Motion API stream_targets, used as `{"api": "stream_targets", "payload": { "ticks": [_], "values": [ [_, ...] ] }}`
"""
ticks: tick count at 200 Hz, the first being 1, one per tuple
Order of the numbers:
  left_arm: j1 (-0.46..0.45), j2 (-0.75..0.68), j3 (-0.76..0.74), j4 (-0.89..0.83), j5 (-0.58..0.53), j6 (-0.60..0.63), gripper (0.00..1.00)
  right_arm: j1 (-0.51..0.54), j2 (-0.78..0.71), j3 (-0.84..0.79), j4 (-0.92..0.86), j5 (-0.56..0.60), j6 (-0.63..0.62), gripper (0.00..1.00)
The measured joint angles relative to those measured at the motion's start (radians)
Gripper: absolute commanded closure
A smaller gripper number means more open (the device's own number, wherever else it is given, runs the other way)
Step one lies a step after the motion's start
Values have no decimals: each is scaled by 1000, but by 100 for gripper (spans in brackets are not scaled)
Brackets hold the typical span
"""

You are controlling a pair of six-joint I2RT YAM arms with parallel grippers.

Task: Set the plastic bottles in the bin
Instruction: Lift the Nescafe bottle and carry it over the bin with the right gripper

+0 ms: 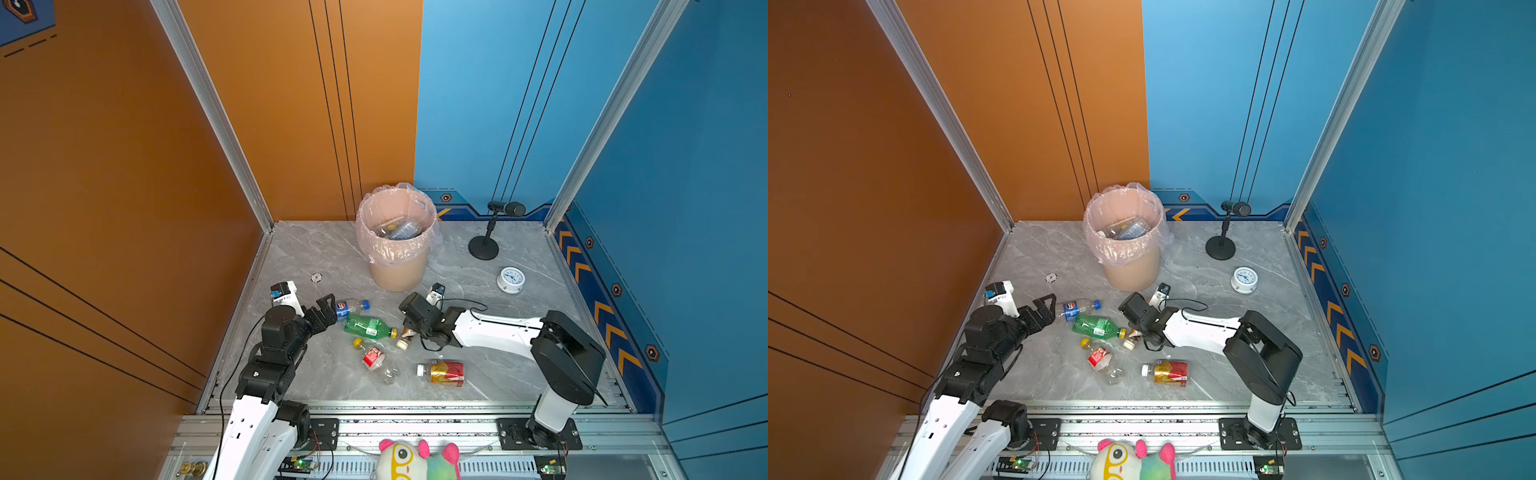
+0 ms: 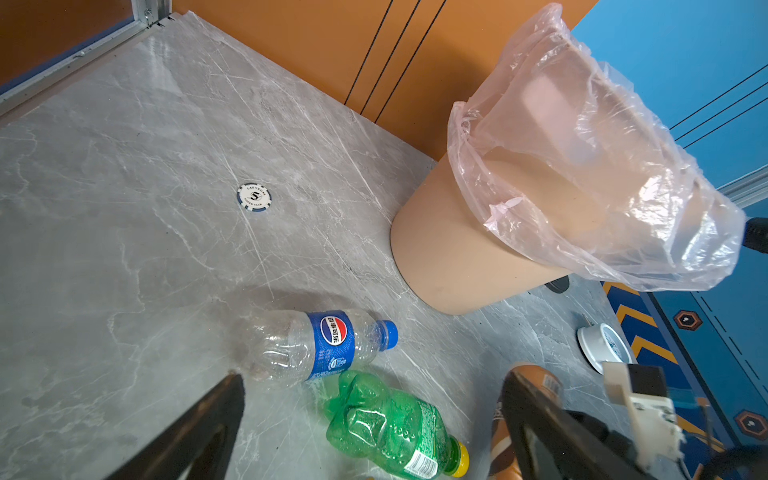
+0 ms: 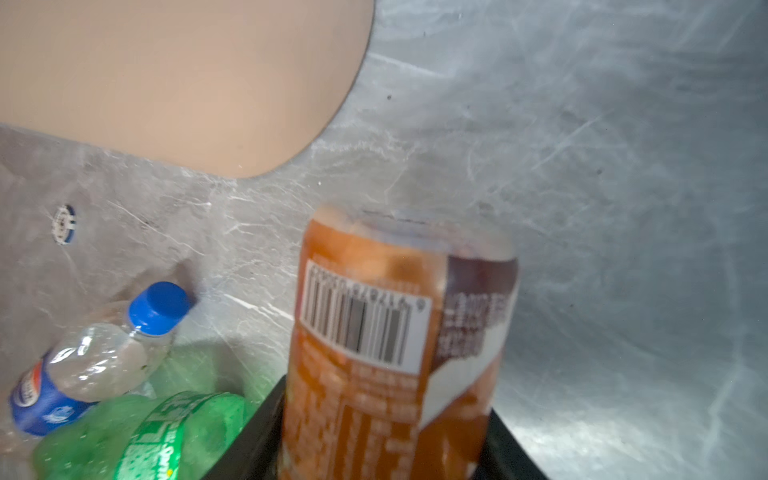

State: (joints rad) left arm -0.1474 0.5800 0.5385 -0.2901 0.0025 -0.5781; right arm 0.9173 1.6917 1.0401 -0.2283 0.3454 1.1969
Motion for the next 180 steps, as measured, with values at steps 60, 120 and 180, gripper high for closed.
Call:
{"api": "stream_targets", "payload": {
  "ticks": [60,120,180],
  "values": [
    [5,18,-4,-1,3,-15,2,-97,-301,-26,-59,92,-153,56],
    [5,-3,-34,-29,3,-26,2,-190,-416,194,-112,131,-422,56],
    [10,-47,-34,-68,2,-44,2,-227,-177,633,-57,67,-605,55]
  ]
}}
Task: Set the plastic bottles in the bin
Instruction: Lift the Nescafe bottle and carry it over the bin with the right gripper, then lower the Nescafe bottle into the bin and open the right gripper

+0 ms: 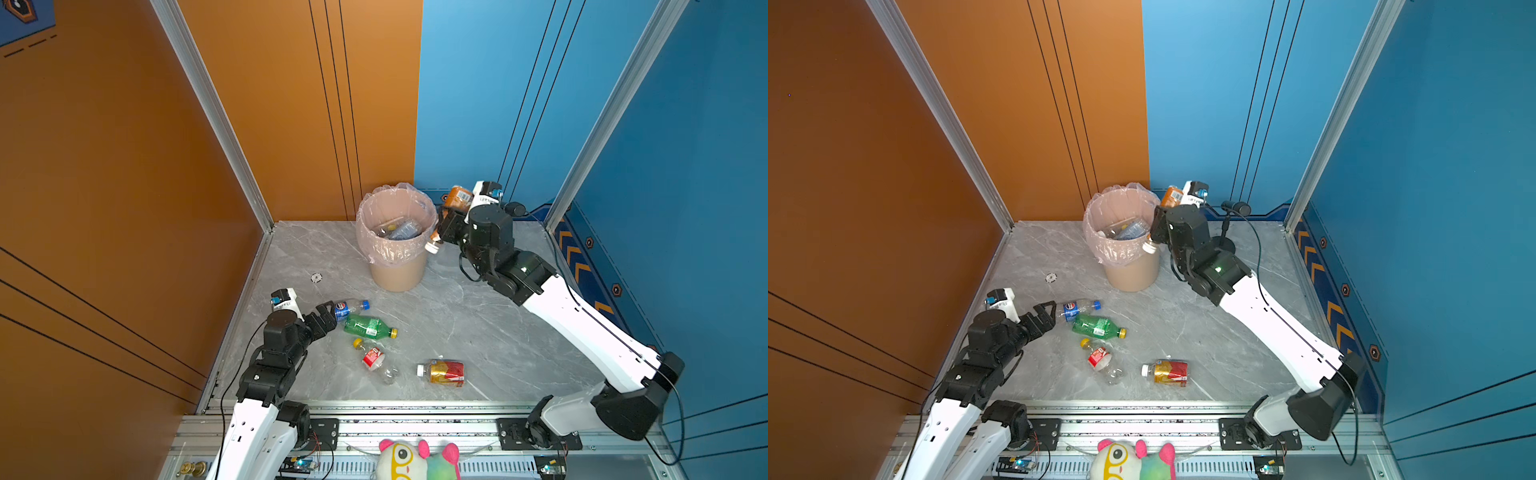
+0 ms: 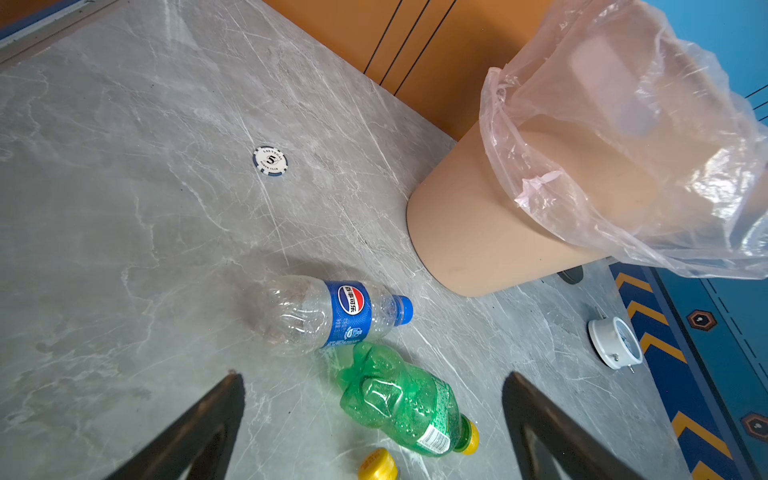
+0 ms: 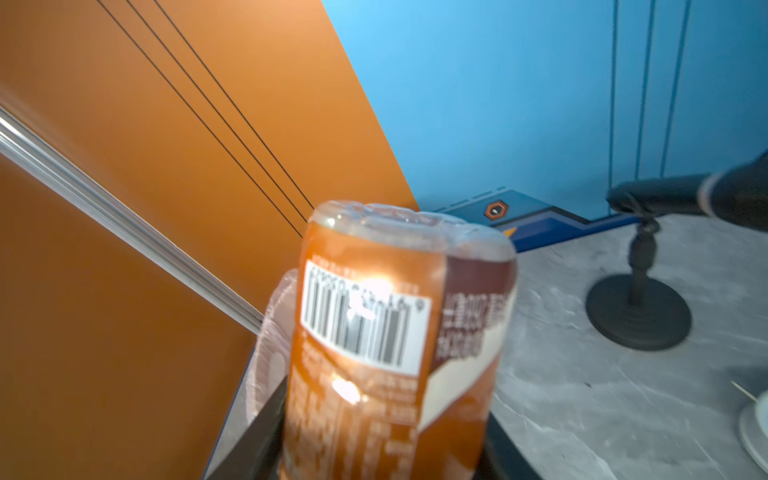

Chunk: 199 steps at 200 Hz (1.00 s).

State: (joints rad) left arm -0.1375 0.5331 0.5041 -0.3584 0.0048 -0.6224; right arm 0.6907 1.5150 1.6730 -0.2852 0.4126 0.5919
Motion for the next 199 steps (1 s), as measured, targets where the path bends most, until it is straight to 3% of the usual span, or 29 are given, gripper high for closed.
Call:
{"api": "stream_targets", "payload": {
  "ticks": [61,108,114,133,145,163,181,199],
  "values": [
    [8,-42,0,-48,0,-7,2,-31,393,395,-24,-60,-50,56],
    [10,-49,0,-66,0,-11,2,-32,492,466,-69,-89,-53,55],
    [11,-49,0,-66,0,-12,2,-33,494,467,-72,-95,-53,51],
    [13,-49,0,-67,0,-16,2,-37,494,470,-75,-113,-48,21],
    [13,-49,0,-68,0,-18,2,-42,494,478,-79,-129,-50,10],
    [13,-49,0,-73,0,-24,2,-48,491,480,-83,-145,-53,0],
    [13,-48,0,-79,0,-29,2,-51,455,427,-74,-151,-54,0],
    [13,-44,0,-80,0,-34,2,-51,348,276,-50,-154,-54,0]
  ]
}}
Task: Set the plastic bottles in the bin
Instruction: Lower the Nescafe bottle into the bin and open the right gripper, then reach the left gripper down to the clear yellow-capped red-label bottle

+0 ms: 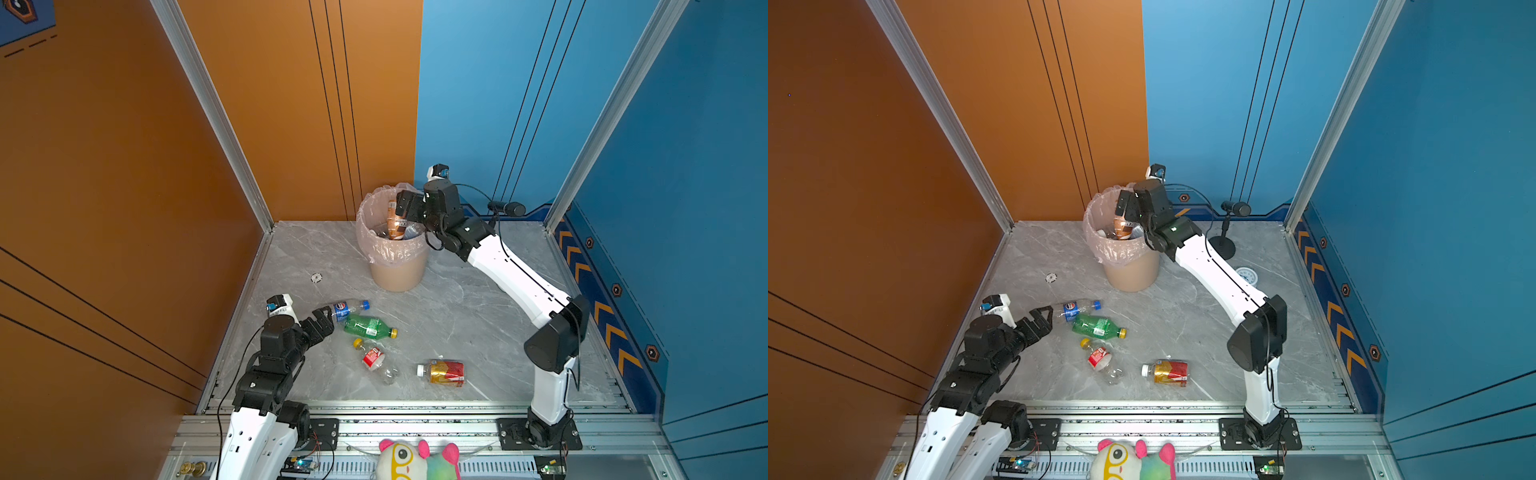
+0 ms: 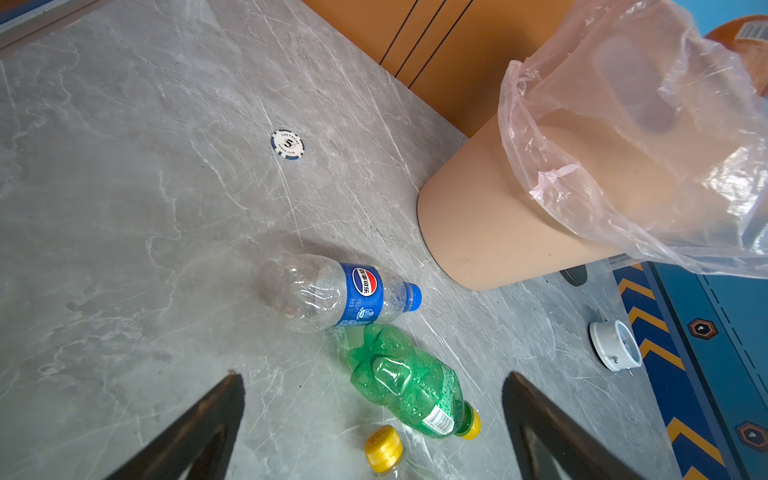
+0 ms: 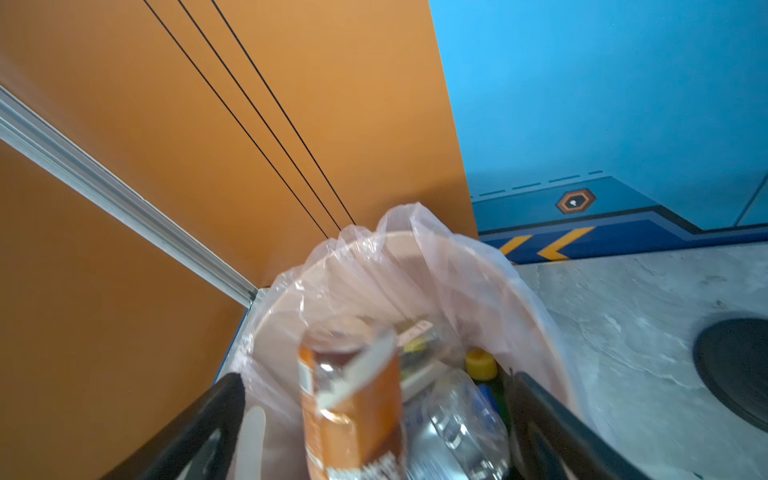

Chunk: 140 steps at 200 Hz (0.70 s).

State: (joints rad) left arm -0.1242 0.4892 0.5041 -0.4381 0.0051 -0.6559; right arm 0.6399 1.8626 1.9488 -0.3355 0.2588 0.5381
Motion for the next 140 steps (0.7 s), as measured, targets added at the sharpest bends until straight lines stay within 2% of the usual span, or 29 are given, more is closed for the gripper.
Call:
{"api": "stream_targets", "payload": {
  "ticks": [56,77,105,140],
  "values": [
    [2,39,0,1,22,-21,2,1,-606,-740,197,68,45,0],
    [2,41,0,2,40,-36,2,-10,-748,-954,204,106,101,0],
    [-1,39,-4,1,72,-72,0,-39,-780,-1072,156,132,151,0],
    [-64,15,-40,-23,98,-143,4,-65,-785,-1085,141,135,174,0]
  ]
}}
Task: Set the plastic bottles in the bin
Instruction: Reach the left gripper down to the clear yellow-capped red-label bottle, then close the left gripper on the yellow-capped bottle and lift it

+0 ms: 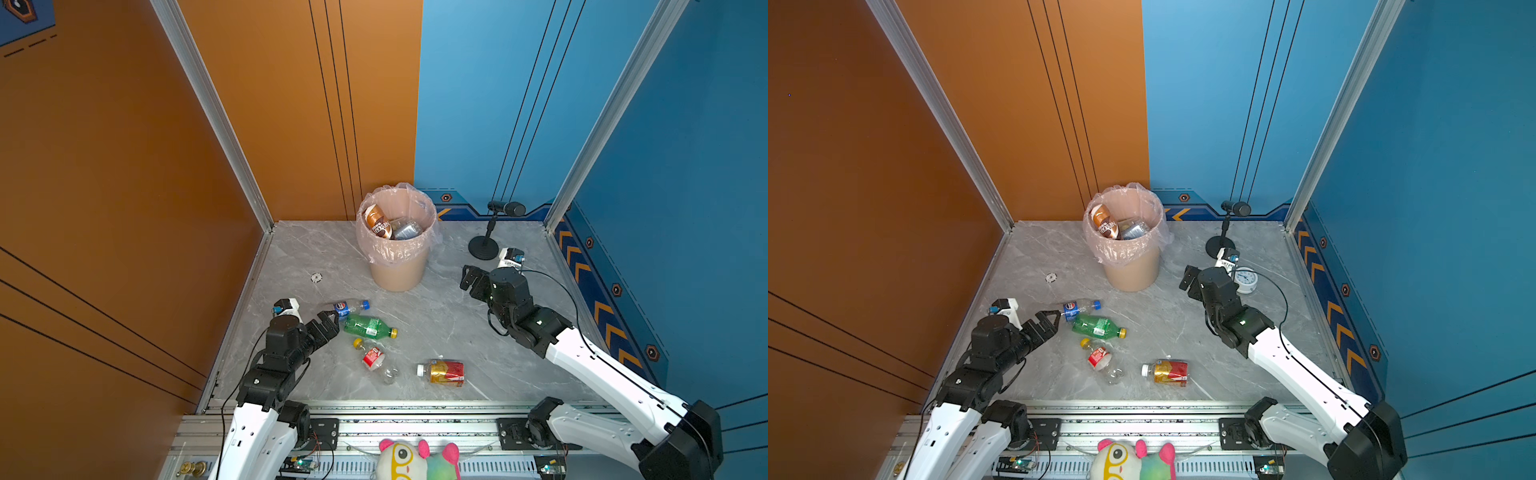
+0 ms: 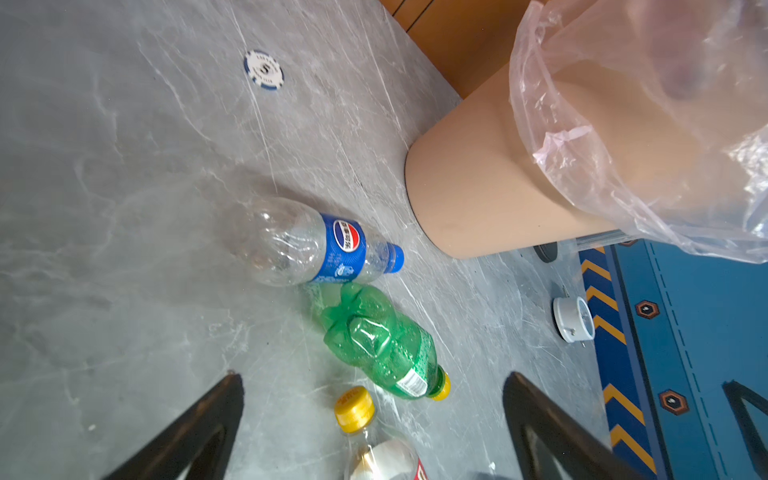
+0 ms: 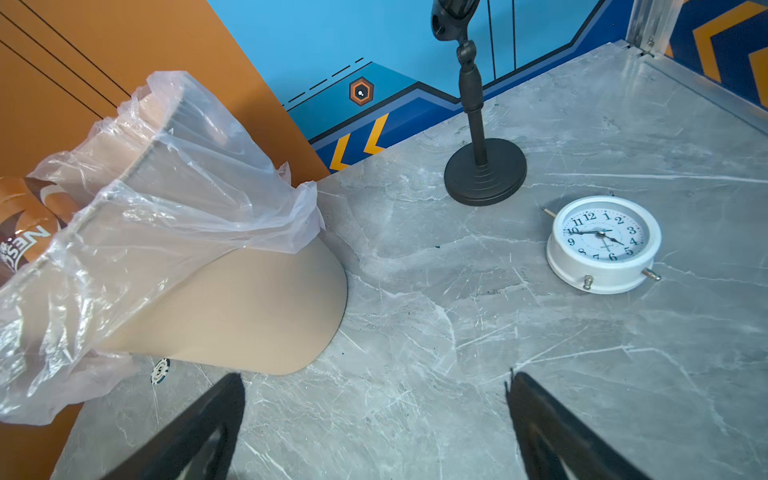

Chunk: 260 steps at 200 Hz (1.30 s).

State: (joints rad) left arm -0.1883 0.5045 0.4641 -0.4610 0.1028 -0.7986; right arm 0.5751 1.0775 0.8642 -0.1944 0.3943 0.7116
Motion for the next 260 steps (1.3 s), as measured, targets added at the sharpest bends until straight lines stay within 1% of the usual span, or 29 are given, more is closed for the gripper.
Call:
{"api": "stream_targets", "payload": {
  "ticks": [20,55,77,98,116,138,186,221,237,238,240,260],
  "values": [
    [-96,-6,-23,-21,-11,-52,4,-7,0,0,1,0,4,0],
    [-369,5,-56,-40,-119,-172,3,-13,3,0,4,-2,15,0],
    [-513,35,-69,-32,-189,-255,3,-19,3,-6,5,-4,23,0],
    [-616,66,-90,-10,-251,-328,2,-27,3,-23,6,-5,27,0],
    [-676,116,-98,8,-293,-374,2,-34,3,-30,5,-8,30,0],
    [-709,195,-98,54,-315,-407,3,-39,3,-30,5,-15,30,0],
    [-711,344,-97,169,-322,-426,5,-46,2,-33,6,-26,30,0],
    [-710,450,-97,242,-319,-431,9,-56,-6,-45,5,-27,34,0],
    [-706,492,-97,279,-309,-436,12,-61,-11,-45,5,-28,37,0],
    [-706,494,-97,280,-308,-436,16,-61,-11,-45,5,-28,37,0],
    [-706,498,-97,285,-307,-437,18,-62,-11,-45,5,-28,37,0],
    [-703,531,-97,316,-298,-443,27,-71,-14,-45,5,-33,38,0]
  ]
}}
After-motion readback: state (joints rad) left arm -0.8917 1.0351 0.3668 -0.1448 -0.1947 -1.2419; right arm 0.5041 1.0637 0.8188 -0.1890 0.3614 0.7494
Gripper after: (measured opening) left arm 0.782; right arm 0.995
